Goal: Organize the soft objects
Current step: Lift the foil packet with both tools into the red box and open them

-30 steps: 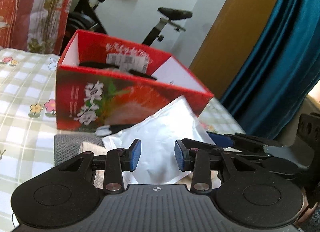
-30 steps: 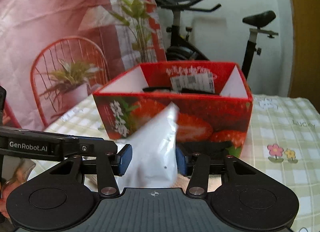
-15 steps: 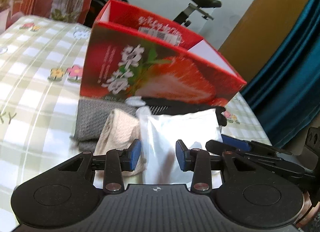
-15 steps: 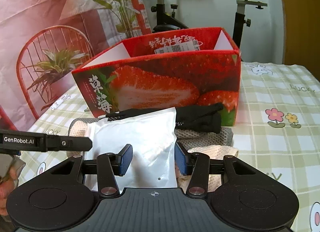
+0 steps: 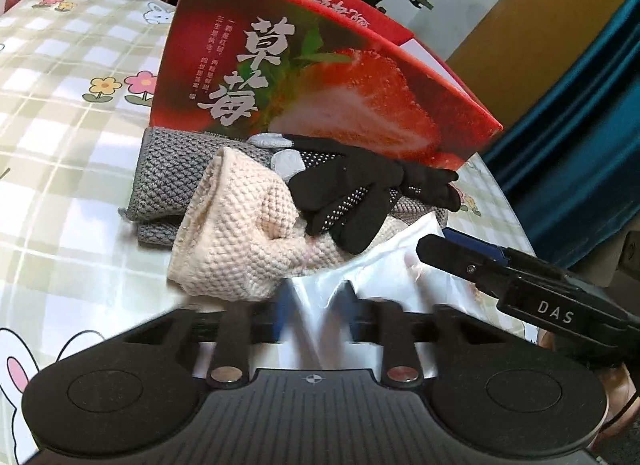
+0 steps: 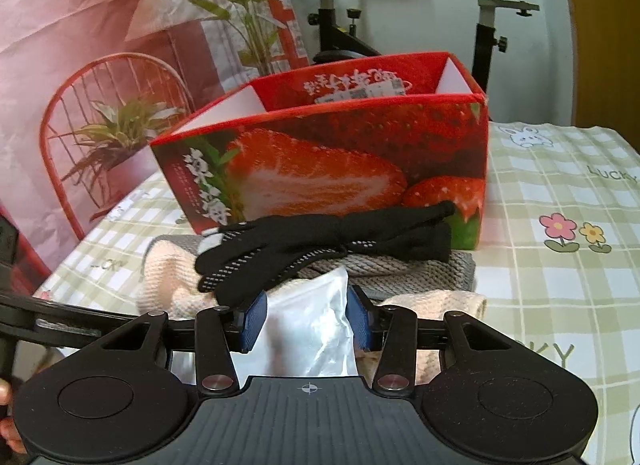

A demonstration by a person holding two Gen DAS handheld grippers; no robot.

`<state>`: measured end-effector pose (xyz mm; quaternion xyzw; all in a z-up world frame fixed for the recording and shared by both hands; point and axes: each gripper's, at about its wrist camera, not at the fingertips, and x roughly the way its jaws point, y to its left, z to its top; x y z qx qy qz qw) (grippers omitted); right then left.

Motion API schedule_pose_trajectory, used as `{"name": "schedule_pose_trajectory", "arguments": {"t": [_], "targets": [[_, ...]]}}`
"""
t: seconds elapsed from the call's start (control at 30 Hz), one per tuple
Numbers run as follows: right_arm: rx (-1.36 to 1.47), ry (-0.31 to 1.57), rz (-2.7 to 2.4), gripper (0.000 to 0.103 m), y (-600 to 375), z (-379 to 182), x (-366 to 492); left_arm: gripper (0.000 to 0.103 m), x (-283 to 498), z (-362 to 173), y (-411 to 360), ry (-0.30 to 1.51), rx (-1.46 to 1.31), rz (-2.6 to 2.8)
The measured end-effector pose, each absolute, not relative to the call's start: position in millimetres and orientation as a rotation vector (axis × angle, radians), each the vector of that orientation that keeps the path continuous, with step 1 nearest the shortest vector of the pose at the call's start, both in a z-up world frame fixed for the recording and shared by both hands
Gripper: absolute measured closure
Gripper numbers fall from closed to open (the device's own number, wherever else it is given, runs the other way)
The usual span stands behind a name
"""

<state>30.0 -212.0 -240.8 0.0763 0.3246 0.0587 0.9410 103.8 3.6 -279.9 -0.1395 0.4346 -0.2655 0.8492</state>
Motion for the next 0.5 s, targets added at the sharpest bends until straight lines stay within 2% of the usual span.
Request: {"name": "schedule_pose_trajectory", "arguments": {"t": [0.17, 0.23, 0.27, 0.3, 0.5], "targets": [[0.185, 0.665, 0.118, 0.066, -217.1, -244.0, 30.5, 0.086, 102.4, -277.2, 3.2, 0.885, -0.281, -0.555], [0.187, 0.663, 0.112, 0.076, -218.7, -243.3, 29.7, 0.088, 101.8, -276.9, 4.3, 0.882, -0.286, -0.554], [0.184, 0.662, 0.108, 0.087, -219.0, -242.2, 29.1, 0.089, 101.0, -275.5, 4.1, 0.877, -0.283, -0.554], [0.181, 0.660, 0.106, 0.093, -219.2, -241.3, 28.5, 0.090, 99.7, -272.9, 4.0, 0.862, -0.274, -0.550], [0.170, 0.627, 0.111, 0.095, -217.8, -230.8, 23.6, 0.092, 93.1, -254.0, 3.0, 0.785, -0.247, -0.551]]}}
